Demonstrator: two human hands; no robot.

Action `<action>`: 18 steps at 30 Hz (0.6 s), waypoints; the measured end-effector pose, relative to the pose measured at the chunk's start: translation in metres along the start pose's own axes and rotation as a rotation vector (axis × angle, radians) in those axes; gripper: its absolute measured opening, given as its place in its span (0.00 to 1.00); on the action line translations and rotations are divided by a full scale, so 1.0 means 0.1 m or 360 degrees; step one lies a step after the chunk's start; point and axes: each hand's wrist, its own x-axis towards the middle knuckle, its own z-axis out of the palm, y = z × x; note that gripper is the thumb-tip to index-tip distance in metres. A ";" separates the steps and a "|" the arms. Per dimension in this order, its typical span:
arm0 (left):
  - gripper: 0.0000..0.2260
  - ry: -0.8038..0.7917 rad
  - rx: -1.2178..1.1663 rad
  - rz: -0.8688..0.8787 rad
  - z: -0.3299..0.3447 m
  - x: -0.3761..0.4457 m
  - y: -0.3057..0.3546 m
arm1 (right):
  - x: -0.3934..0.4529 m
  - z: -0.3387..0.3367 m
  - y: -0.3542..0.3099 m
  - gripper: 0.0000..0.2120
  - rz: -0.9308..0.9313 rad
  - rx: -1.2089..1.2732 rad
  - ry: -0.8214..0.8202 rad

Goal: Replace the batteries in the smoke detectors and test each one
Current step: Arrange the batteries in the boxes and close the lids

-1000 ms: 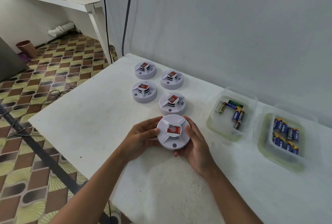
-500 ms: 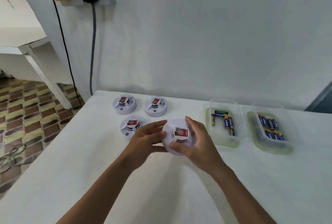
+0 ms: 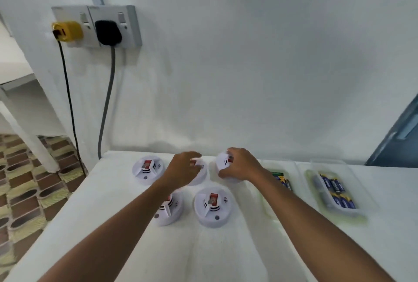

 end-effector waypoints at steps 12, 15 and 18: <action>0.23 -0.0285 0.0426 0.0055 0.21 0.22 -0.39 | 0.36 0.28 0.22 0.23 0.0107 -0.0097 -0.0146; 0.23 -0.0277 0.0427 0.0040 0.21 0.22 -0.41 | 0.37 0.29 0.23 0.26 0.0120 -0.0129 -0.0176; 0.27 -0.0318 0.0401 0.0044 0.17 0.18 -0.37 | 0.33 0.27 0.20 0.37 0.0069 -0.0327 -0.0216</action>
